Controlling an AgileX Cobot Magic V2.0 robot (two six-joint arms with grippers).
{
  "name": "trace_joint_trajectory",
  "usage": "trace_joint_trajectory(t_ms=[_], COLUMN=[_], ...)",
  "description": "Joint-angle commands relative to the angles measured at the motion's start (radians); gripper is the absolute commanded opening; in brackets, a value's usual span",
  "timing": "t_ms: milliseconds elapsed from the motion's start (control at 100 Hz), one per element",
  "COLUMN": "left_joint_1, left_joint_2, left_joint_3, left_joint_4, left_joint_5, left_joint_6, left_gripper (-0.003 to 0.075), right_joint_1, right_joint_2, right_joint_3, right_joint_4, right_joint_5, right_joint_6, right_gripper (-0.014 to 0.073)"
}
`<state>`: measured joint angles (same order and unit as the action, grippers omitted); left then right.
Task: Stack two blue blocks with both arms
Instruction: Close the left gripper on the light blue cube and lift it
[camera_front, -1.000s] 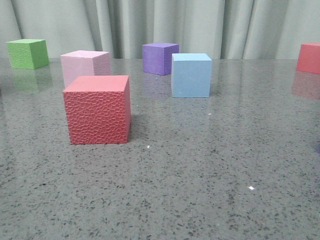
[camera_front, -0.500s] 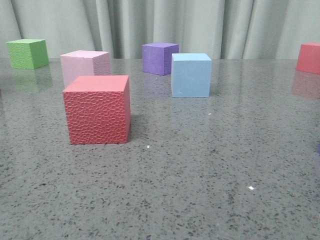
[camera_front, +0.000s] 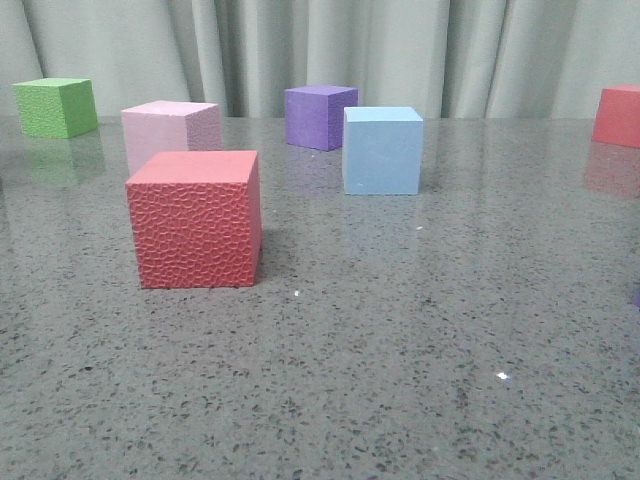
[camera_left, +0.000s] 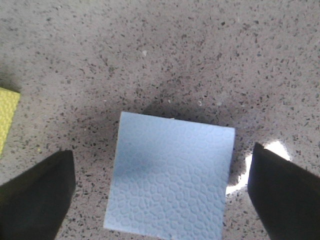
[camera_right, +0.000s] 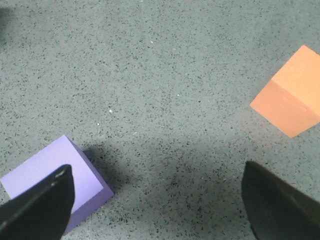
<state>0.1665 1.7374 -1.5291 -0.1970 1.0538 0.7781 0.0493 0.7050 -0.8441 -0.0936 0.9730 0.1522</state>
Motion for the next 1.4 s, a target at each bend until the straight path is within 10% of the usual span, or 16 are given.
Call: trace_joint_trajectory(t_ms=[0,780,1170,1390], left_joint_1=[-0.013,-0.021,-0.021,-0.021], left_joint_2=[-0.027,0.021,0.021,0.010], left_joint_3=[-0.031,-0.031,-0.031,-0.046], left_joint_4=[-0.023,-0.015,-0.015,-0.033], left_joint_5=[-0.023,-0.010,0.015,0.051], left_joint_6=[0.002,0.004,0.004,0.004], left_gripper=[0.0672,0.0666,0.0266,0.0230], right_joint_1=[-0.007,-0.007,-0.007,-0.007], right_joint_2=[-0.004,-0.004,-0.004,-0.004], right_joint_3=[-0.022,-0.022,-0.022,-0.022], right_joint_4=[-0.005,-0.005,-0.005,-0.005], right_joint_5=[-0.063,-0.063,-0.063,-0.063], right_joint_6=[-0.008,-0.008,-0.008,-0.008], right_gripper=[0.0664,0.0664,0.0664,0.0664])
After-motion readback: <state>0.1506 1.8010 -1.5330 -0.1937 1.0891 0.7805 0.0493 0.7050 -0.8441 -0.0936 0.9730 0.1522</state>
